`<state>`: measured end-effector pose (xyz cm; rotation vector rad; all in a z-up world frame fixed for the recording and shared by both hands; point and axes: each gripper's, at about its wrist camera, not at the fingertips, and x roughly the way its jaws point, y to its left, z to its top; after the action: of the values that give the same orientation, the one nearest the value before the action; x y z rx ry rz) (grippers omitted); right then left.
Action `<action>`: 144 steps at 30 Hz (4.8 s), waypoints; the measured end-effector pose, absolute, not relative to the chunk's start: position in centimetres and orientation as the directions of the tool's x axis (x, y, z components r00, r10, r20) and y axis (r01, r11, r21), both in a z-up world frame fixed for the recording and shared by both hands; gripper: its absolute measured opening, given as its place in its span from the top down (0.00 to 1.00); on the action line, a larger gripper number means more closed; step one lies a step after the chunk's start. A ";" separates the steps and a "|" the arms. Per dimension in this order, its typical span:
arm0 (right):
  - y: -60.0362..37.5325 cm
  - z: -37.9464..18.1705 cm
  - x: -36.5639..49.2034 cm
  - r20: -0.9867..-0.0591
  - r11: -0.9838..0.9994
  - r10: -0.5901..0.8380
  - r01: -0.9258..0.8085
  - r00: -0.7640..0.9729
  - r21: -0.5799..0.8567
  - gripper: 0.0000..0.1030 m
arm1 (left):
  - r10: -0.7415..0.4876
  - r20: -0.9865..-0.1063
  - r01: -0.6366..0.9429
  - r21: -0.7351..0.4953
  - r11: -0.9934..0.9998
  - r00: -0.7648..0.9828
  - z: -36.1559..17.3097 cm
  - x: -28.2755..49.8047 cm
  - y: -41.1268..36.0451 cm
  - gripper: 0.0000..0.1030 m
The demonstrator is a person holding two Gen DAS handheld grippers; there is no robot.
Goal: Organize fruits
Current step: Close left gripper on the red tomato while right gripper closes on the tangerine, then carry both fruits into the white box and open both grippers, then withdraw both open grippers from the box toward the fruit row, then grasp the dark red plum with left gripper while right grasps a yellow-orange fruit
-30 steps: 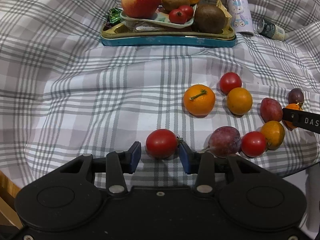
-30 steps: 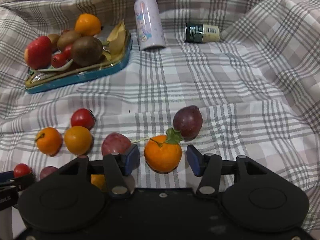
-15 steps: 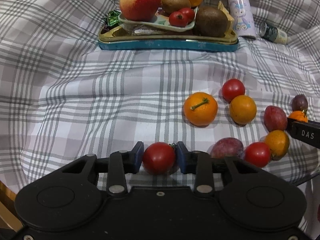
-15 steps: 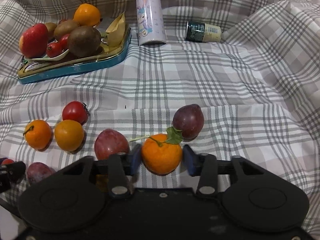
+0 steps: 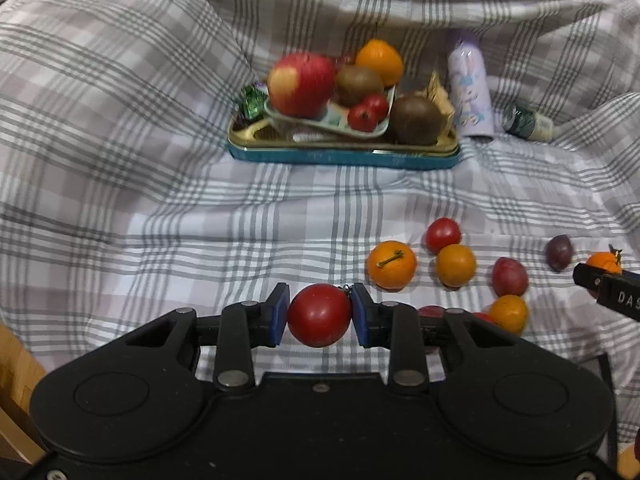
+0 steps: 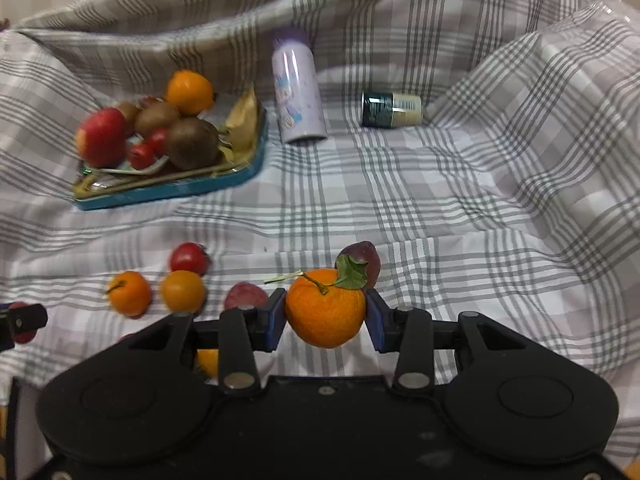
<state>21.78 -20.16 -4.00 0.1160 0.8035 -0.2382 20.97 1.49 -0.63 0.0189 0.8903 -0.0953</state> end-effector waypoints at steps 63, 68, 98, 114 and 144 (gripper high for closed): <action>-15.8 -6.1 7.4 -0.865 0.990 -0.039 0.139 0.500 0.036 0.59 | -0.061 -0.900 0.106 -0.016 0.994 0.431 -4.5 9.6 2.1 0.60; -15.7 -5.9 7.5 -0.859 0.990 -0.038 0.137 0.510 0.037 0.59 | -0.058 -0.900 0.103 -0.014 0.995 0.432 -4.4 9.8 2.0 0.60; -19.4 -4.4 12.2 -0.803 0.971 -0.104 0.236 0.586 0.046 0.59 | -0.040 -0.854 0.109 0.020 0.994 0.518 -2.1 14.0 1.2 0.60; -21.9 -5.3 16.0 -0.808 0.959 -0.119 0.277 0.577 0.057 0.55 | -0.124 -0.845 0.251 0.013 0.968 0.521 -2.8 17.9 -3.7 0.60; -20.3 -7.1 21.5 -0.820 0.970 -0.011 0.206 0.573 0.131 0.55 | -0.143 -0.888 0.230 -0.043 0.972 0.436 -6.8 24.9 -5.0 0.52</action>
<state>21.49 -20.35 -7.10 0.2215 0.9548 -0.1281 24.91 -5.01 -6.78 0.0882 1.0953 -0.2319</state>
